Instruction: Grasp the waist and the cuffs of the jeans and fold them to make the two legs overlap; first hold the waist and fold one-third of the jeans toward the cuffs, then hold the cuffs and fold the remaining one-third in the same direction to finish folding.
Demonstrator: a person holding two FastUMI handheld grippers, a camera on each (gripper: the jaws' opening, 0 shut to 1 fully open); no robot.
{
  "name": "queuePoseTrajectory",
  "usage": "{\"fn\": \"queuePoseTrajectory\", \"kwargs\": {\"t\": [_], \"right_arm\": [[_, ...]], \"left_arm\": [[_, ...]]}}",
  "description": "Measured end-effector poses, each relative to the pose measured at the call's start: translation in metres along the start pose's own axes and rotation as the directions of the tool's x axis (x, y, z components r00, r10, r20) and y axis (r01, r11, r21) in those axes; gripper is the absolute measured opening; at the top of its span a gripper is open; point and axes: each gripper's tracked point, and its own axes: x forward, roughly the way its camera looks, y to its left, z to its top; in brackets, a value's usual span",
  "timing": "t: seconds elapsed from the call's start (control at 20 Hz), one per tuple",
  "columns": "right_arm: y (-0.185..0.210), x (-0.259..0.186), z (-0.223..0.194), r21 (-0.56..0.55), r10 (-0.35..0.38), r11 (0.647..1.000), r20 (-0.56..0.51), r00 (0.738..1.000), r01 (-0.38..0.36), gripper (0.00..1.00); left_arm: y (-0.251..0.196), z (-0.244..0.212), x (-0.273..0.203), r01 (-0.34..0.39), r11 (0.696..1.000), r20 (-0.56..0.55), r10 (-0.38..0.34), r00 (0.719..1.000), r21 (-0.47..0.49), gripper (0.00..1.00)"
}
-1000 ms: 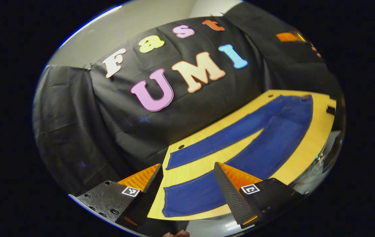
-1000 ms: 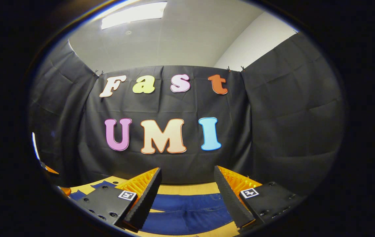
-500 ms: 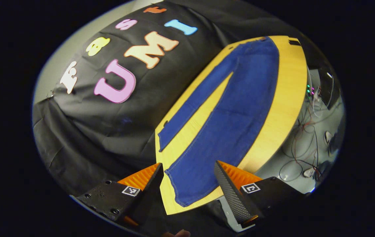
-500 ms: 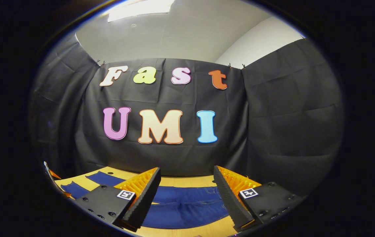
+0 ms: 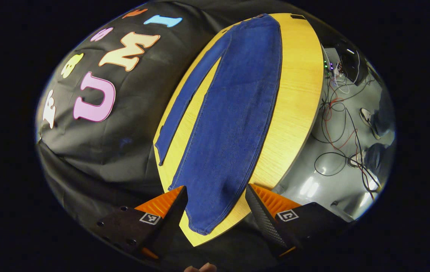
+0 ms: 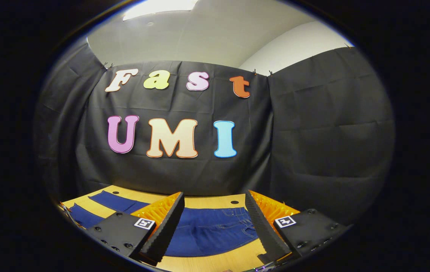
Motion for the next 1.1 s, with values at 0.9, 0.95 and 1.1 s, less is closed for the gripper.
{"fn": "queuePoseTrajectory", "kwargs": {"t": [0.9,0.95,1.1], "right_arm": [[-0.013,-0.001,-0.007,-0.103,-0.016,0.995,-0.019,1.000,0.014,0.98],[-0.019,0.005,-0.013,-0.139,-0.005,0.990,-0.028,1.000,0.001,1.00],[-0.043,0.022,-0.033,-0.239,0.014,0.970,-0.072,0.997,-0.031,0.97]], "left_arm": [[-0.002,0.009,0.051,0.064,0.997,0.017,-0.065,0.998,0.033,0.00],[-0.002,0.009,0.052,0.077,0.997,0.016,-0.077,0.997,0.004,0.00],[-0.004,0.011,0.048,0.082,0.997,0.008,-0.082,0.997,-0.004,0.00]]}}
